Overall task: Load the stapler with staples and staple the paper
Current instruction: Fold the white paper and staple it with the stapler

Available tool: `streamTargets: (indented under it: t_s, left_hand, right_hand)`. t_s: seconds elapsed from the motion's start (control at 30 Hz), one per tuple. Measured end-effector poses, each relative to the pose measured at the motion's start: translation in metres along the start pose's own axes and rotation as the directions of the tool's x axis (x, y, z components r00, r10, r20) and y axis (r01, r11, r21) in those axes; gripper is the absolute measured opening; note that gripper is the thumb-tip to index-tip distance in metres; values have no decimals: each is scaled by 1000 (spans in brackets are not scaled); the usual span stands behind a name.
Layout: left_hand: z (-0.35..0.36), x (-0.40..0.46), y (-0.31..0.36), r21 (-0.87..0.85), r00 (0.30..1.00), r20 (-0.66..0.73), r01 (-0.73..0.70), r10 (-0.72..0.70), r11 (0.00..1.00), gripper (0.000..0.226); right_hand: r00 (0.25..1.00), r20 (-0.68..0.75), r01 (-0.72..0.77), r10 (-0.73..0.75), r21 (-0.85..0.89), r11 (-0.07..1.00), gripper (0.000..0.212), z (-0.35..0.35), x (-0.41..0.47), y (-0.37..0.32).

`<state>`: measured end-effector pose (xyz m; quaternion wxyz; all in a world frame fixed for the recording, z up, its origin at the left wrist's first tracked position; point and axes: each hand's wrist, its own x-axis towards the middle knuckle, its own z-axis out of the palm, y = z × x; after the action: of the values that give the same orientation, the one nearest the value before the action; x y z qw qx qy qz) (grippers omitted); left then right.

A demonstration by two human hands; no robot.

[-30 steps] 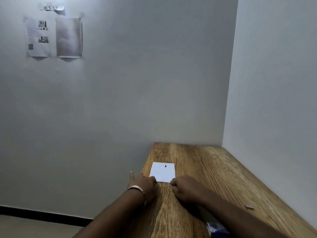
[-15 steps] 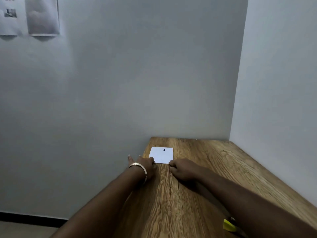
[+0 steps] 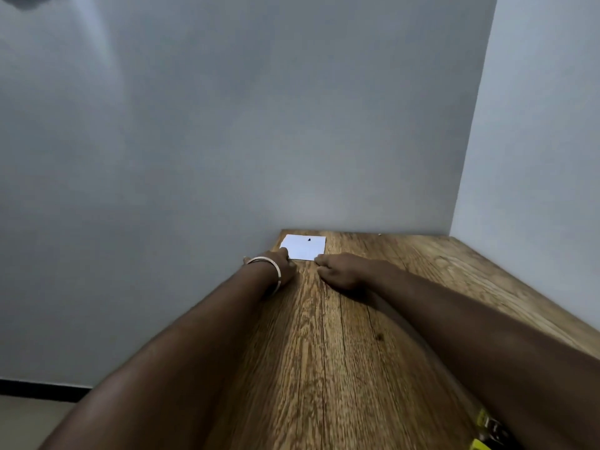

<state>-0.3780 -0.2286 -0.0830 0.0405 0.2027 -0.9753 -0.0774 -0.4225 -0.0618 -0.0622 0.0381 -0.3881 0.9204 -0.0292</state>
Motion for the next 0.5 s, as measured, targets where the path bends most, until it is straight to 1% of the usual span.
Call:
streamTargets:
  t_s: [0.2, 0.5]
  left_hand:
    - [9, 5, 0, -12, 998, -55, 10, -10, 1000, 47]
    - [12, 3, 2, -16, 993, -116, 2, -4, 1000, 44]
  right_hand:
    - [1000, 5, 4, -4, -29, 1000, 48, 2, 1, 3]
    - [1000, -13, 2, -2, -22, 1000, 53, 4, -3, 2]
